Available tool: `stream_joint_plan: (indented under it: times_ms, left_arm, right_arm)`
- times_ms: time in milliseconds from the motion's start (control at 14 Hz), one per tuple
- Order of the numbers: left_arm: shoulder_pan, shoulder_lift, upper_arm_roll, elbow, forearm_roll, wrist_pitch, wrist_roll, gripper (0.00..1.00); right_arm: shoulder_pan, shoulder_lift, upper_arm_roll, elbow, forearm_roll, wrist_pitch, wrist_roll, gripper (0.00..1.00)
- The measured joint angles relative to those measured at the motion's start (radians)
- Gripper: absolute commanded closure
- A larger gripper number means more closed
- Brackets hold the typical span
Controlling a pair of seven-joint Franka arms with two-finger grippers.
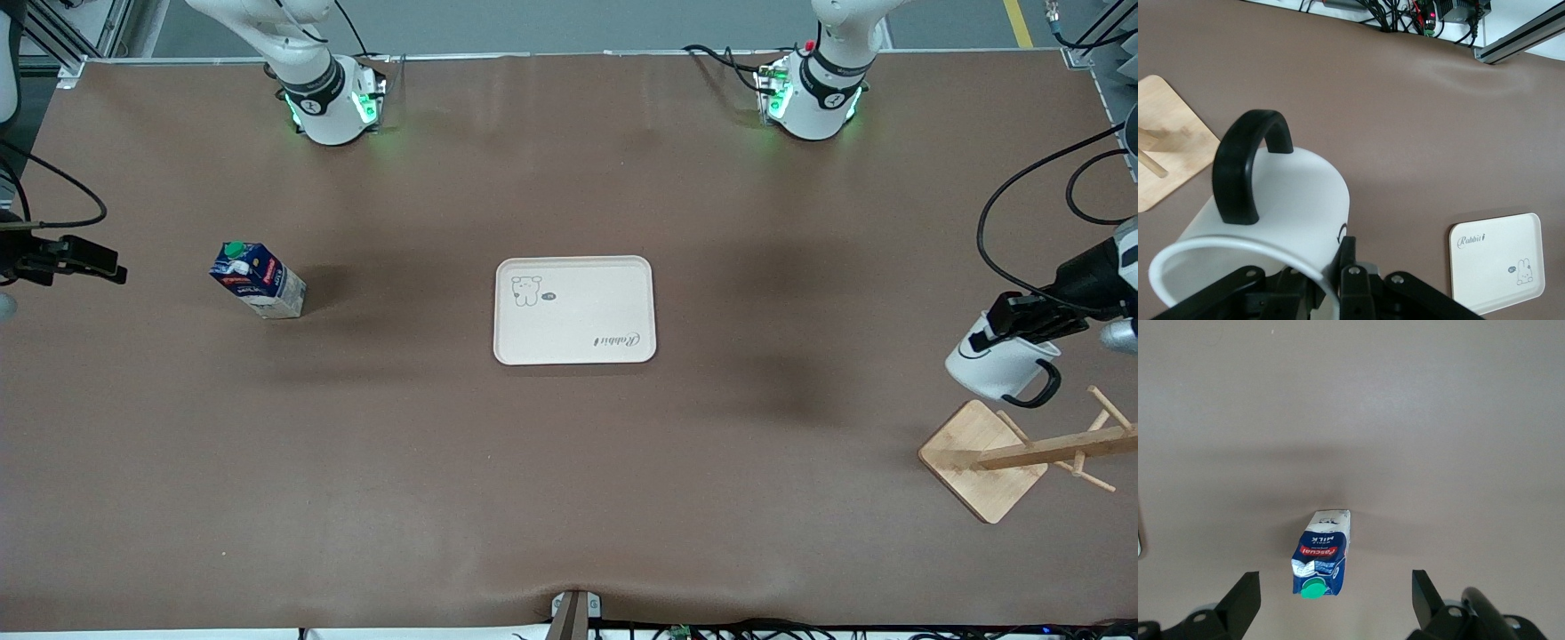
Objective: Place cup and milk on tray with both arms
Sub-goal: 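Grasp the mug rim with the left gripper and lift it off the peg, then carry the mug toward the tray while the right gripper reaches the milk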
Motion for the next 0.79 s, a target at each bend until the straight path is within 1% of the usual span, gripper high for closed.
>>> stream_joint_plan:
  times_ms: [71,214,357,500,643,786]
  left_arm:
    - [0.000,0.000,-0.018,-0.001,0.025,0.000,-0.032,1.00]
    - [0.000,0.000,-0.071,-0.001,0.112,-0.001,-0.137,1.00]
    - [-0.001,0.002,-0.132,0.000,0.210,0.000,-0.254,1.00]
    - [-0.005,0.010,-0.175,0.010,0.255,0.000,-0.313,1.00]
    - [-0.025,0.027,-0.185,0.018,0.269,0.000,-0.323,1.00]
    - [-0.067,0.055,-0.186,0.024,0.308,0.000,-0.375,1.00]
  right_arm:
    - [-0.007,0.005,0.000,0.000,0.000,0.009,0.000,0.00]
    - [-0.018,0.026,0.000,-0.002,0.001,0.008,0.002,0.00]
    - [-0.038,0.091,0.000,-0.006,0.021,-0.034,0.004,0.00]
    - [-0.067,0.157,0.000,0.011,0.065,-0.038,0.002,0.00]
    - [-0.078,0.177,0.000,0.031,0.080,-0.043,0.002,0.00]
    - [-0.079,0.175,0.000,0.044,0.086,-0.058,0.003,0.00]
